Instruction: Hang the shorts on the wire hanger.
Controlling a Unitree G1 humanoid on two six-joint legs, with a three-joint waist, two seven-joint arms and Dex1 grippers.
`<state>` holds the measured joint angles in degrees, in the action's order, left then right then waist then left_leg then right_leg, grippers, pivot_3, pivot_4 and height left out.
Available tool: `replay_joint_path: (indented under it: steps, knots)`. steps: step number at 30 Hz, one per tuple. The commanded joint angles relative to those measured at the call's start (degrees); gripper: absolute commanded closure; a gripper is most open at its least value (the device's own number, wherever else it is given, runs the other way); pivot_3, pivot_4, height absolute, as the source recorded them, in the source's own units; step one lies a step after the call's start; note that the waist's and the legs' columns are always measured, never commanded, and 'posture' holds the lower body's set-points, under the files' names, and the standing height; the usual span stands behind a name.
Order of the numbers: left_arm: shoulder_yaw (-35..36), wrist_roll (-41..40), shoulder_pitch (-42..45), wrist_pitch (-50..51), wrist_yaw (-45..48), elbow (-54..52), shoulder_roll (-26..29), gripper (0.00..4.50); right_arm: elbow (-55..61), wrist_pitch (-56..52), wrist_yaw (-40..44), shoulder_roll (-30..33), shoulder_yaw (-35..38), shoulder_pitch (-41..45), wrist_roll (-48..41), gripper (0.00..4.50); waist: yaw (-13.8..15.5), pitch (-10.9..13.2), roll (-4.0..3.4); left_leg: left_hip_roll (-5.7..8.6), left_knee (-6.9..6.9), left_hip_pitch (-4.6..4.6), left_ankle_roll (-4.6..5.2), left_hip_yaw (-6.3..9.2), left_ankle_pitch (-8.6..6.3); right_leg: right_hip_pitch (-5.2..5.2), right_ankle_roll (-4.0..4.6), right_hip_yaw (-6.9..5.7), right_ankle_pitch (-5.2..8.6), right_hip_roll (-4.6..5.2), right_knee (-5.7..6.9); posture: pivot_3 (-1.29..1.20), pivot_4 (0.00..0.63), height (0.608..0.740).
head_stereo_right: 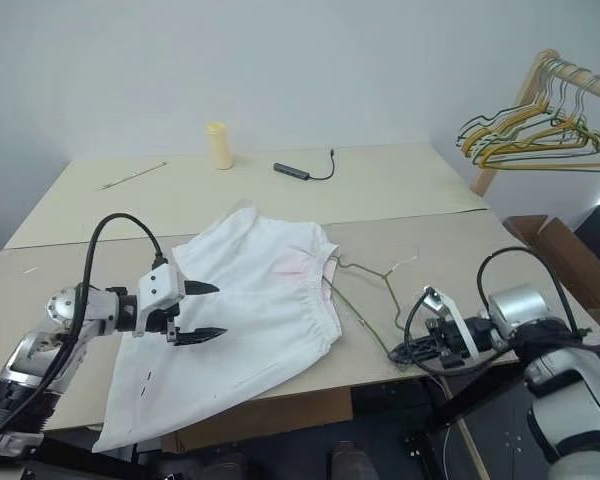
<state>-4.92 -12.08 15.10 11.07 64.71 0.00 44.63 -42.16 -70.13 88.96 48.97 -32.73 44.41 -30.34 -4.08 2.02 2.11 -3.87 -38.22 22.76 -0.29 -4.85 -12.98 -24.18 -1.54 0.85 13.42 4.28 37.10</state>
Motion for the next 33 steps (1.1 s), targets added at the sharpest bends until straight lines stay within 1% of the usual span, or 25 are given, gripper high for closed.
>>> replay_joint_path:
  steps: [1,5,9,12,14,18,23,27,30,33]
  knots:
    - [0.17,0.62,0.53,-1.12,-0.77,-0.79,-0.32,0.02,-6.8,3.83,3.54,-1.81,-2.89,5.21,0.47,4.5,0.04,0.0,0.0,0.0,0.0,0.0,0.0,0.01,0.0,0.0,0.08,0.0,-0.05,-0.01,0.0,-0.02,0.0,0.74]
    - [0.58,0.79,-0.62,-0.69,-1.69,-2.09,-0.28,0.02,-9.85,5.91,3.54,-3.55,-8.13,7.85,-0.42,4.5,0.31,0.0,0.0,0.0,-0.01,0.1,0.0,0.03,0.0,-0.05,0.1,-0.01,-0.06,0.0,0.0,0.01,0.0,0.74]
    - [1.13,0.88,-2.47,-0.49,-2.71,-3.26,0.17,0.02,-11.08,7.45,3.54,-4.48,-11.77,8.93,-2.43,4.5,0.76,0.0,-0.01,0.01,-0.01,0.14,0.0,0.02,0.0,-0.07,0.1,-0.01,-0.06,0.02,-0.01,0.03,0.0,0.74]
    - [1.27,0.88,-3.22,-0.3,-3.27,-3.77,0.35,0.02,-14.13,9.35,3.54,-5.84,-12.37,10.93,-2.57,4.5,1.01,0.0,-0.03,-0.01,-0.01,0.08,0.0,0.02,0.0,-0.06,0.11,-0.01,-0.07,0.0,0.03,0.04,0.0,0.74]
    - [0.96,1.29,-3.33,-0.39,-3.59,-3.94,0.56,0.02,-17.56,11.45,3.54,-7.33,-12.2,12.38,-1.15,4.5,1.16,0.0,-0.05,-0.02,-0.01,0.06,0.0,0.01,0.0,-0.07,0.12,-0.01,-0.08,-0.01,0.07,0.04,0.0,0.74]
    - [0.59,1.43,-2.9,0.21,-3.83,-5.06,0.6,0.02,-24.14,15.14,3.54,-10.44,-9.96,14.21,2.07,4.5,1.73,-0.01,-0.06,-0.03,-0.02,0.05,0.0,0.02,0.0,-0.06,0.14,-0.02,-0.09,-0.03,0.09,0.05,0.0,0.74]
    - [0.73,1.0,-2.31,0.88,-3.57,-5.45,0.45,0.02,-26.28,16.04,3.54,-11.81,-8.22,15.6,3.25,4.5,2.51,0.0,-0.07,0.0,-0.04,0.16,0.0,0.01,0.0,-0.1,0.12,-0.02,-0.08,0.0,0.06,0.05,0.0,0.74]
    - [0.29,1.57,-2.4,0.47,-3.51,-5.08,0.42,0.02,-31.39,16.63,3.54,-13.36,-2.24,17.35,7.7,4.5,2.83,0.0,-0.08,-0.02,-0.04,0.12,0.0,0.01,0.0,-0.11,0.14,-0.02,-0.09,-0.02,0.09,0.05,0.0,0.74]
    - [-0.02,1.77,-2.23,0.41,-3.56,-4.99,0.17,0.02,-33.07,17.27,3.17,-13.92,2.82,17.74,10.47,4.5,3.11,0.0,-0.09,-0.02,-0.04,0.11,0.0,0.01,0.0,-0.1,0.14,-0.03,-0.09,-0.03,0.1,0.04,0.0,0.74]
    - [-0.25,1.91,-1.94,0.23,-3.7,-4.59,-0.2,0.02,-33.11,18.45,-0.31,-14.55,7.81,17.85,12.32,4.5,3.23,0.0,-0.09,-0.01,-0.05,0.13,0.0,0.01,0.0,-0.1,0.14,-0.03,-0.09,-0.02,0.09,0.04,0.0,0.74]
